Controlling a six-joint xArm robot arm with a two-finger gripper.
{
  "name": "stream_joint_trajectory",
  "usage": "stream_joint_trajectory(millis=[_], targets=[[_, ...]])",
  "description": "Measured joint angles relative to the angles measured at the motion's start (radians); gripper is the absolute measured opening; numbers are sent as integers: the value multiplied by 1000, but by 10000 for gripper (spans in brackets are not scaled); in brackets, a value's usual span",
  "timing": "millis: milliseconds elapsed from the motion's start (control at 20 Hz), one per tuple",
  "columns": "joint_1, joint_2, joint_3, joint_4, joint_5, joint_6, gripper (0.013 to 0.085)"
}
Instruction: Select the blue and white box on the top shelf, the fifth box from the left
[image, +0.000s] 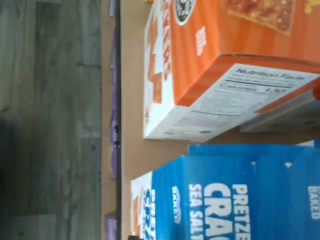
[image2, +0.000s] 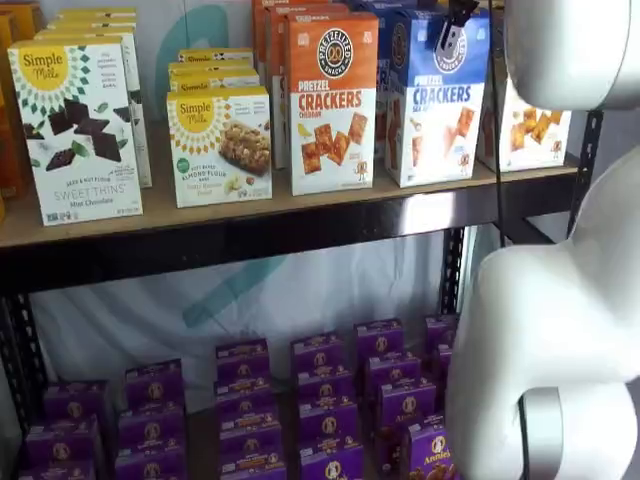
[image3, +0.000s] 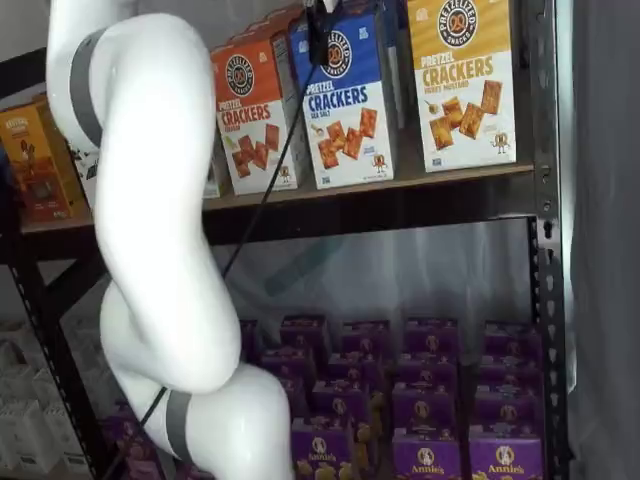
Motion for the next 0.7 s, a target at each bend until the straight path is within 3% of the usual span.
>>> stream_joint_trajectory(millis=[100,550,650,700], targets=[[4,13,-21,-12,34,3,850],[21,-8,14,-21,8,12,850],[21,-8,14,-21,11,14,770],[21,-8,14,-19,10,14,770]])
